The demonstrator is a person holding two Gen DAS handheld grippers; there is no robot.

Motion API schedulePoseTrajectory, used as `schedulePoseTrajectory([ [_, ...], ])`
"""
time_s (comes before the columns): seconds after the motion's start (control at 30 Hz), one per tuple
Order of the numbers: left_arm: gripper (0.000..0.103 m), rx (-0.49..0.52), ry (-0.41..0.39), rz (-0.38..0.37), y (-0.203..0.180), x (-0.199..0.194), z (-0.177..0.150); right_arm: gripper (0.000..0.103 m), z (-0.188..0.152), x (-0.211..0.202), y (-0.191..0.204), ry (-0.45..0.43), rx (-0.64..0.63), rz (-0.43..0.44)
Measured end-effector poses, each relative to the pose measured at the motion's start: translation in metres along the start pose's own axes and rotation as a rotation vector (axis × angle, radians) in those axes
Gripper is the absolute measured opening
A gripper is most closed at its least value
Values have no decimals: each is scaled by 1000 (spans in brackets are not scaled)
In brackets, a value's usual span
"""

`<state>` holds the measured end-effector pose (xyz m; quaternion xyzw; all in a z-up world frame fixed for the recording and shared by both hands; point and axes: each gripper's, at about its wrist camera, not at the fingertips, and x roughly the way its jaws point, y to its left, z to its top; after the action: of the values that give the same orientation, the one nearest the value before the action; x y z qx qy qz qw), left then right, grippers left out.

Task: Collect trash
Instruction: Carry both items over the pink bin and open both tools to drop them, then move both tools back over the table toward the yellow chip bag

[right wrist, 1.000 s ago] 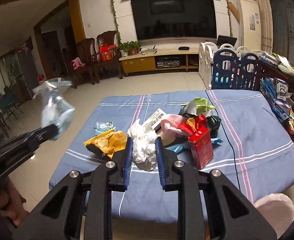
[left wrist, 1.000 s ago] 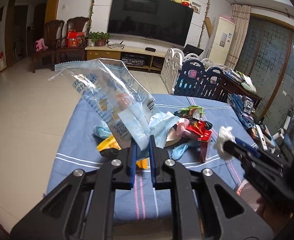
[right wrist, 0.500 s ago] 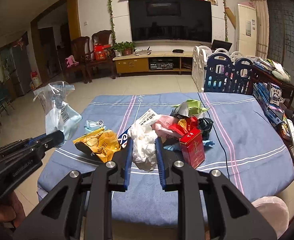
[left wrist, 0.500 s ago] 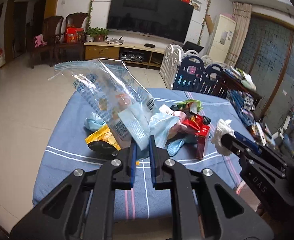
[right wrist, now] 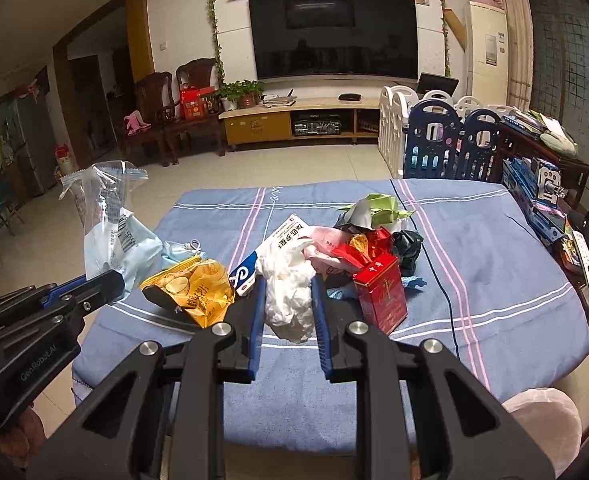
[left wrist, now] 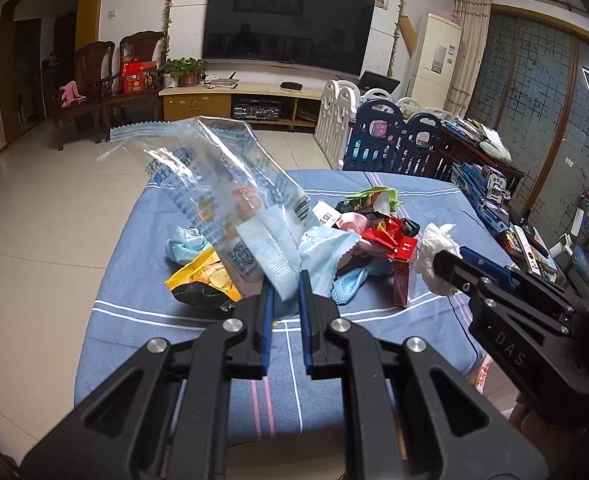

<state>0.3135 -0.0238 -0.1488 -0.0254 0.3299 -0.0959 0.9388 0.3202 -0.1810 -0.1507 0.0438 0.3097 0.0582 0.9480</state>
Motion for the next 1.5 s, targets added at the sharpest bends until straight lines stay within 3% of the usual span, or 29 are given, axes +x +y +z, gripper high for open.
schedulePoseTrajectory([
  [0.2,13,11,12,-21,-2,2,0,23,0,-1,1,-1,-4,2],
  [0.33,13,66,31,-81,-17,3,1,23,3,-16,-14,-19,26,-5],
  [0.47,13,195,69,-243,-59,4,-7,23,4,-52,-52,-48,83,-28],
  [0.53,13,269,90,-323,-81,3,-14,23,-11,-82,-81,-56,100,-69],
  [0.67,13,490,189,-566,-152,0,-48,23,-56,-125,-132,17,124,-161],
  [0.8,15,637,239,-720,-218,-8,-84,23,-97,-162,-169,91,149,-255],
  [0.83,20,651,255,-742,-235,-6,-93,23,-105,-169,-177,108,156,-282],
  [0.87,42,661,274,-756,-243,-3,-99,25,-110,-173,-181,115,167,-296],
  [0.9,53,678,290,-760,-251,-1,-104,32,-114,-176,-188,122,192,-310],
  [0.93,67,702,294,-754,-256,1,-109,39,-117,-180,-195,132,233,-316],
  [1.0,68,734,277,-699,-258,3,-113,59,-117,-187,-201,124,273,-304],
  [1.07,78,704,254,-641,-247,6,-105,66,-107,-195,-197,84,271,-312],
  [1.13,82,618,212,-573,-221,3,-85,73,-93,-200,-191,37,252,-311],
  [1.23,90,412,147,-434,-164,7,-44,79,-71,-204,-179,-33,257,-280],
  [1.37,94,89,66,-131,-73,11,-6,84,-38,-187,-146,-112,265,-201],
  [1.43,94,-93,57,-15,-25,10,0,84,-20,-166,-119,-125,239,-164],
  [1.5,94,-217,53,36,13,7,2,84,-6,-145,-91,-134,203,-118],
])
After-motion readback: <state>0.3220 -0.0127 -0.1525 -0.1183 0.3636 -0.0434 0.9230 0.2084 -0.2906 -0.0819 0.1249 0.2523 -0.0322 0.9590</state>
